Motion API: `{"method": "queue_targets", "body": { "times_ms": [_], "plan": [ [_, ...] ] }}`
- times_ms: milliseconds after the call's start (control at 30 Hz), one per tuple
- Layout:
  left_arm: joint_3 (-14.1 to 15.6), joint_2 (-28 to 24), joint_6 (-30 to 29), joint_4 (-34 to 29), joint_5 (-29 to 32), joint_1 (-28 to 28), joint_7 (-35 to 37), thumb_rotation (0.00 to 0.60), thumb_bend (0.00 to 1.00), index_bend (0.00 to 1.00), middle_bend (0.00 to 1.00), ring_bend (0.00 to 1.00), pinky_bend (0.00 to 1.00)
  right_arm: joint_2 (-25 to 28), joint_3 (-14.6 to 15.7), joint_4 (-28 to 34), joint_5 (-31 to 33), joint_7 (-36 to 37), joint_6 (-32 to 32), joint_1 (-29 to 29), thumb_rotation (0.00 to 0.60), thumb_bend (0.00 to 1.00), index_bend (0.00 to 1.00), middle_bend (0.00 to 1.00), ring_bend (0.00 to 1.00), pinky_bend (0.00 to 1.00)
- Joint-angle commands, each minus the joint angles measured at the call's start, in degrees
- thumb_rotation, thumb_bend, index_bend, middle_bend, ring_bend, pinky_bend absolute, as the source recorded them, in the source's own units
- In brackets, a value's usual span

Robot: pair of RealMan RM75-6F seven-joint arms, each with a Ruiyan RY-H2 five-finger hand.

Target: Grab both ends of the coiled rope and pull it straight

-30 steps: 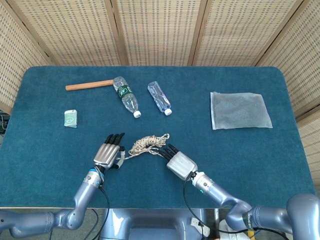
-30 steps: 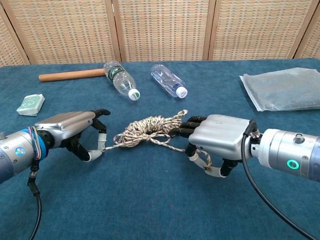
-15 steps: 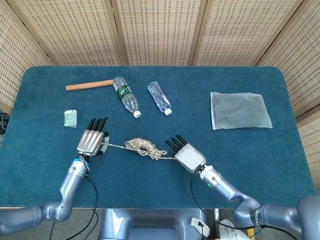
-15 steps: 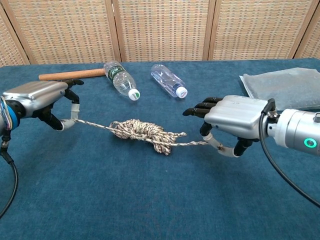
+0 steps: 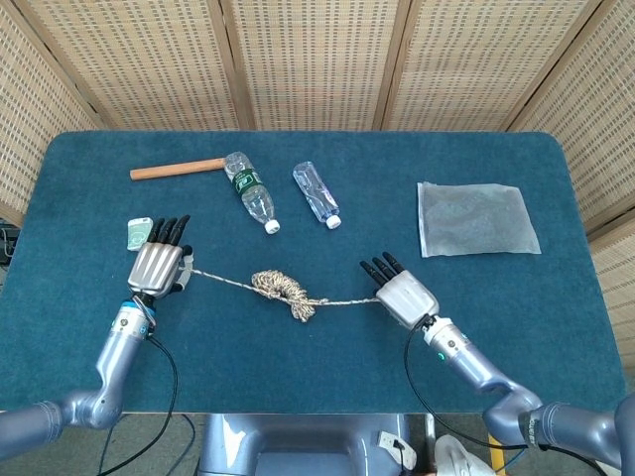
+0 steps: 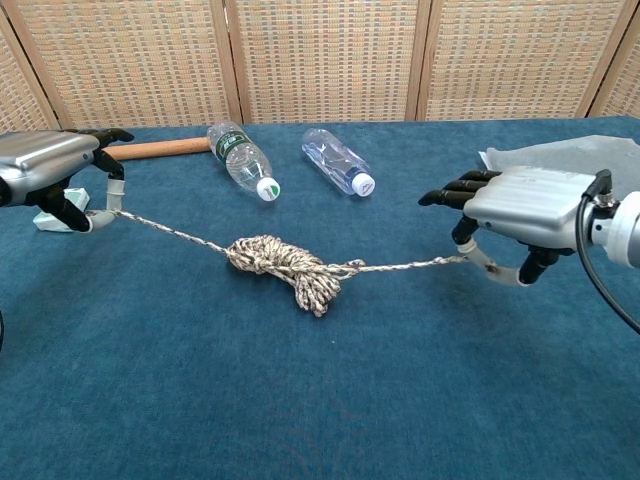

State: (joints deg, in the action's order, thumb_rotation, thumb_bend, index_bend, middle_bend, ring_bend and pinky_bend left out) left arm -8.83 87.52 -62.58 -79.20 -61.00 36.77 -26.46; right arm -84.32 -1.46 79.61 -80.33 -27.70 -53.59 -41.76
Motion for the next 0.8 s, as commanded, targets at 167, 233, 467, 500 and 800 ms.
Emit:
{"method": "queue_targets", "body": {
  "times_ms": [167, 233, 467, 500, 800],
  "plan": [
    [-0.24, -0.82, 0.70, 2.81, 0.18, -0.72, 2.10, 0.600, 0.46, 0.77, 0.00, 0.00, 0.00, 1.45, 0.37, -1.68, -0.29, 1.76, -0.53, 1.03, 0.600, 0.59, 0.68, 0.00, 0.00, 0.00],
    [-0.35, -1.04, 0.82, 3.60, 0.26, -1.03, 2.95, 0.600, 0.46, 0.77, 0.00, 0.00, 0.00, 1.81, 0.37, -2.21, -0.20, 2.30, -0.60, 1.30, 0.600, 0.59, 0.68, 0.00, 0.00, 0.00],
    [-0.63, -1.23, 2.67, 8.33, 0.72, -2.07, 7.42, 0.600, 0.46, 0.77, 0.00, 0.00, 0.00, 3.25, 0.02, -3.74, 0.82, 3.22, -0.29, 1.98, 0.600, 0.59, 0.68, 0.00, 0.00, 0.00],
    [-0.62, -1.21, 2.79, 8.55, 0.57, -2.09, 7.73, 0.600, 0.46, 0.77, 0.00, 0.00, 0.00, 3.35, 0.00, -3.76, 0.84, 3.26, -0.27, 2.01, 0.600, 0.59, 0.68, 0.00, 0.00, 0.00],
    [-0.91, -1.20, 3.41, 10.95, -0.06, -2.81, 10.30, 0.600, 0.47, 0.77, 0.00, 0.00, 0.00, 4.90, -0.12, -4.22, 1.16, 3.43, -0.30, 2.71, 0.600, 0.59, 0.68, 0.00, 0.00, 0.00]
  ]
}}
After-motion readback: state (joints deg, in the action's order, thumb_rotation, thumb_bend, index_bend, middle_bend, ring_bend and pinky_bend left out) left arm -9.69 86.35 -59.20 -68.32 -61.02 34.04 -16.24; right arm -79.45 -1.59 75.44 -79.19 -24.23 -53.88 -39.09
